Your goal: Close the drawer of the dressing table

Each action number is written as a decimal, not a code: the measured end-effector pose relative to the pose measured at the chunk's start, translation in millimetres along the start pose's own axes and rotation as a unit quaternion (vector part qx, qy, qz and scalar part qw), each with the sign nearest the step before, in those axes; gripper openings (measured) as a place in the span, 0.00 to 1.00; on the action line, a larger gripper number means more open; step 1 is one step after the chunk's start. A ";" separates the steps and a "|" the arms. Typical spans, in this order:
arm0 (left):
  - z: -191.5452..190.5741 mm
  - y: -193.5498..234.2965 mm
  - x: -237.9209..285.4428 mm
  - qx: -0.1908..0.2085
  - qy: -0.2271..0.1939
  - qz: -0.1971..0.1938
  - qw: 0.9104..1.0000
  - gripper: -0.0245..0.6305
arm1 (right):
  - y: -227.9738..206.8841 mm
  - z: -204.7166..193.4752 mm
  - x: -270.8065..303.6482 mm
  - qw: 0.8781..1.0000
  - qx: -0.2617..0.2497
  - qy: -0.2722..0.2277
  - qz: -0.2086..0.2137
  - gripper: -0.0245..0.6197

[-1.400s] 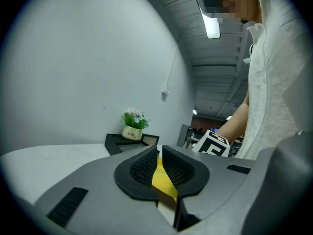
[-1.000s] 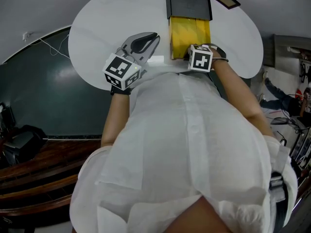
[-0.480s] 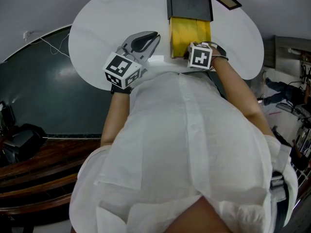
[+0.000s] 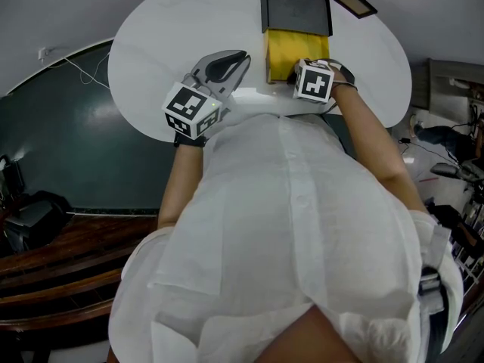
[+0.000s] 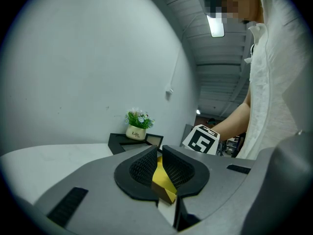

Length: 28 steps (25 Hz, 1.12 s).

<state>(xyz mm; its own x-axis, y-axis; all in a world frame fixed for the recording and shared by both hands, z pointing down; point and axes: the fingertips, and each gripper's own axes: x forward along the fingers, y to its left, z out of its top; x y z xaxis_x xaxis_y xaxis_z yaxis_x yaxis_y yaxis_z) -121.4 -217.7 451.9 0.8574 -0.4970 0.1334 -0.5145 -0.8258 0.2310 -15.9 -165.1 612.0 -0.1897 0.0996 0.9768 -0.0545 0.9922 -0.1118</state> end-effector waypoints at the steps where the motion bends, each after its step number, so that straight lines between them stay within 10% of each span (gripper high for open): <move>1: 0.1 -0.3 1.0 0.000 0.000 0.001 1.000 0.09 | -0.9 -0.4 -0.2 1.000 0.000 -0.001 0.001 0.08; 28: -5.1 -1.9 7.7 -0.004 0.007 0.020 1.000 0.09 | -27.9 0.1 -3.3 0.999 0.004 -0.001 -0.034 0.08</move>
<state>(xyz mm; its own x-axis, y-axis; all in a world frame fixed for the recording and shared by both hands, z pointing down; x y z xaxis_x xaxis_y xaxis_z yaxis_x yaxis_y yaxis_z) -113.8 -218.5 457.4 0.8359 -0.5262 0.1560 -0.5488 -0.8031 0.2321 -13.9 -193.1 611.8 -0.1870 0.0315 0.9819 -0.0760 0.9960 -0.0464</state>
